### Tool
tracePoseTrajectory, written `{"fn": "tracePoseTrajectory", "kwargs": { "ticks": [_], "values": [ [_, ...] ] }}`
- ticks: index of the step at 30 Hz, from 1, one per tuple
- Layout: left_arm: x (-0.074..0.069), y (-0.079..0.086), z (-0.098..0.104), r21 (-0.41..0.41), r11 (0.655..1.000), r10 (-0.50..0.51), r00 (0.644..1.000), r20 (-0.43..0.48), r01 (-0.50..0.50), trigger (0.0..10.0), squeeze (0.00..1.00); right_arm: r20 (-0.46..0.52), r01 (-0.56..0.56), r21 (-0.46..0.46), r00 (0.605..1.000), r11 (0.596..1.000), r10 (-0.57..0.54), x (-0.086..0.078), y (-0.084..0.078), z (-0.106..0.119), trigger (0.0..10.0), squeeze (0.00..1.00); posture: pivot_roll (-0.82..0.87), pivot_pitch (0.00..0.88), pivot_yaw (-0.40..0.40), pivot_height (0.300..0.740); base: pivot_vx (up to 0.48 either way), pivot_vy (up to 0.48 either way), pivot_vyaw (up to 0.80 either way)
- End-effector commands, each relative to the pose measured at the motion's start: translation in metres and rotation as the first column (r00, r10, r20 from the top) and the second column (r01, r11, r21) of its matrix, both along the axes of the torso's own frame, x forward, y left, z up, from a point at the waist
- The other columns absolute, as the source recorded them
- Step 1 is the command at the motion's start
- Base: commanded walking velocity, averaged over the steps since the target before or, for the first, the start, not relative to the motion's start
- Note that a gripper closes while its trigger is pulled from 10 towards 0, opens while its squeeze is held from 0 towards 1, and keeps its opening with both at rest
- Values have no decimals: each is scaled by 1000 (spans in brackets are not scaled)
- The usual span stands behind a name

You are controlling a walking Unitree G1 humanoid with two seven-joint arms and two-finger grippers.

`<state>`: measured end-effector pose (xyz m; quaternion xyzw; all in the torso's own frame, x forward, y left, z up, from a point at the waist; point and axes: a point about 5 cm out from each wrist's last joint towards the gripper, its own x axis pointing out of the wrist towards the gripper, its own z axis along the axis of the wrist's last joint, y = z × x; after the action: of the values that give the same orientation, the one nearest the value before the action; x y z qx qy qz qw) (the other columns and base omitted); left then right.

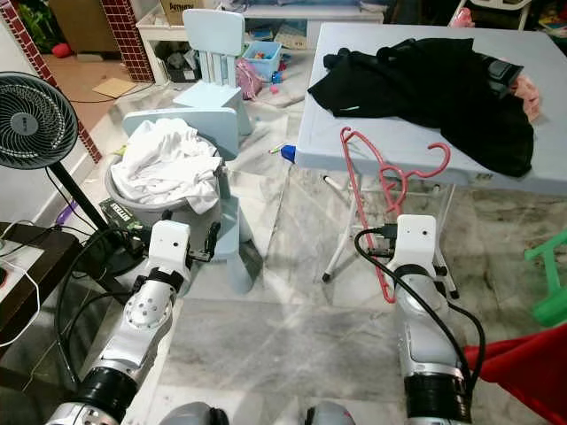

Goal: Hang hanger

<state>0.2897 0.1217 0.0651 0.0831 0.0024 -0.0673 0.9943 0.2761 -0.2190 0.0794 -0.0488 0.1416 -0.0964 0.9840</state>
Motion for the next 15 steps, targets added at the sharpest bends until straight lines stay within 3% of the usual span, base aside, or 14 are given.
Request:
{"fn": "tracePoseTrajectory", "kwargs": {
  "ticks": [1, 15],
  "values": [
    [6, -4, 10, -18, 1000, -17, 1000, 25, 18, 10000, 0, -1, 8, 7, 1000, 1000, -8, -2, 0, 0, 10000, 0, -50, 0, 40, 740, 0, 439, -800],
    [5, -9, 14, -46, 997, -62, 998, -13, 61, 10000, 0, 15, 40, 8, 999, 999, -40, -4, -3, 5, 10000, 0, -55, 0, 45, 740, 0, 477, -800]
  ]
}}
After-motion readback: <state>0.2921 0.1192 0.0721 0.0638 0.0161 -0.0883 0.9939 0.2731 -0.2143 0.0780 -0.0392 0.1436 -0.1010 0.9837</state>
